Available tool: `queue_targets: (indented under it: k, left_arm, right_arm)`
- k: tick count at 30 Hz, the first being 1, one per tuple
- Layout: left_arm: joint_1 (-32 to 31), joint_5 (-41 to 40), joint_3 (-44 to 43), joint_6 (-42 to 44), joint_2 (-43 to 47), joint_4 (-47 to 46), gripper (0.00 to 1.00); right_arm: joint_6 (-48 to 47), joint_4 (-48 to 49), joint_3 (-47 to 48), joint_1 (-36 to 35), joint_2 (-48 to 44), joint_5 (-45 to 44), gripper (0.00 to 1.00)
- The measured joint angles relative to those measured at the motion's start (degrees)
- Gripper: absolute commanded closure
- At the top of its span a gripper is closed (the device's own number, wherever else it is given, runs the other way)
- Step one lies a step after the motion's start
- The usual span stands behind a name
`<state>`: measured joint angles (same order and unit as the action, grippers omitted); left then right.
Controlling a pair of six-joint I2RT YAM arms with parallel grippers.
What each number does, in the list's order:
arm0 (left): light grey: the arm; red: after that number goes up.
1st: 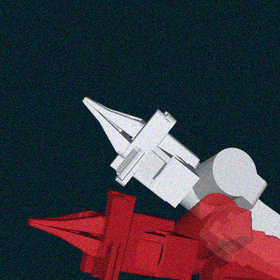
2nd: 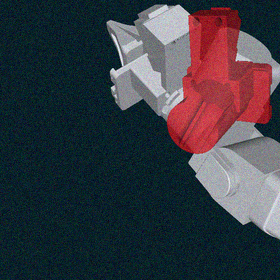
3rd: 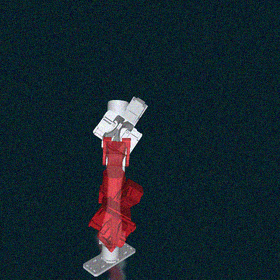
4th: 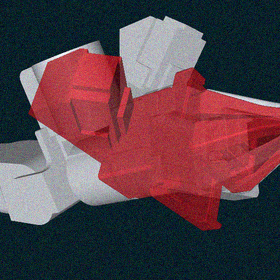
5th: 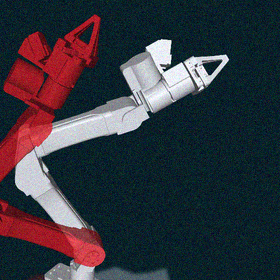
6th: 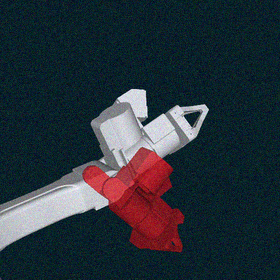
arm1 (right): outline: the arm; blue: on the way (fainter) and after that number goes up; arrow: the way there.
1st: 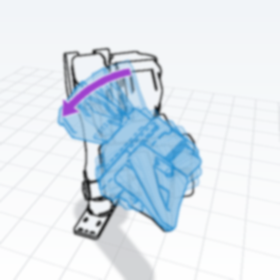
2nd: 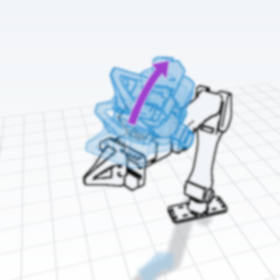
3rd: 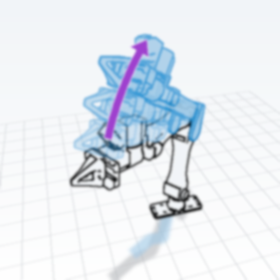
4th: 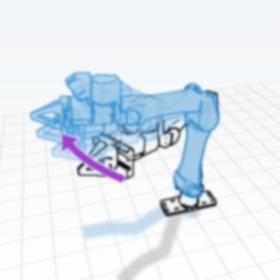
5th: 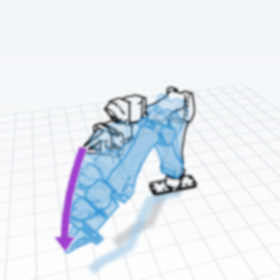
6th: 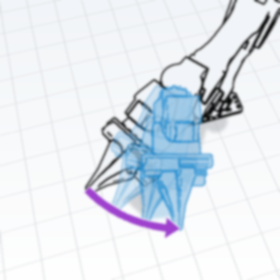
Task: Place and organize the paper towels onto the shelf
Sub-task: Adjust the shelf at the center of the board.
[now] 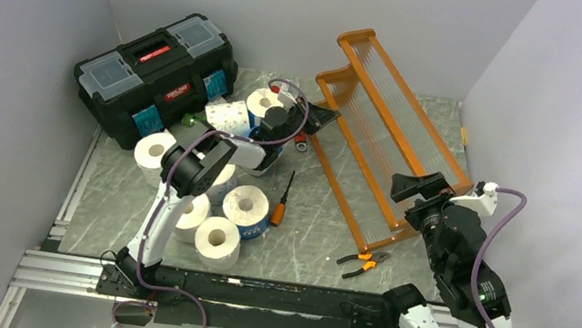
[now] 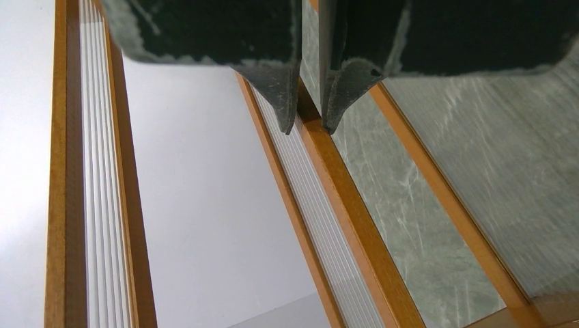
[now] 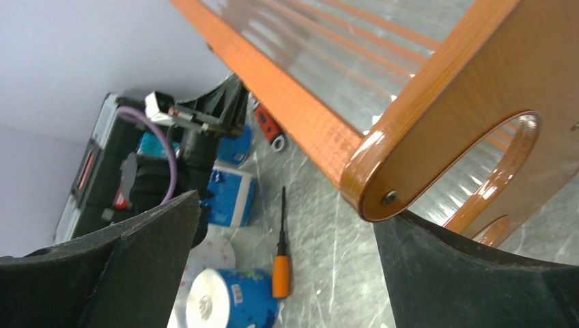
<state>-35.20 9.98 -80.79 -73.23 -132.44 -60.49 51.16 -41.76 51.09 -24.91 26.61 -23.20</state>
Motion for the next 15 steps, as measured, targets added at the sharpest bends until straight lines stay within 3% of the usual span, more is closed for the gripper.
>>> queue_targets:
  k: [15]
  left_arm:
    - [-0.96, -2.25, -0.74, -0.72, -0.7, -0.55, 1.0]
  right_arm:
    - [-4.61, 7.58, -4.17, 1.6, 5.64, -14.01, 0.01]
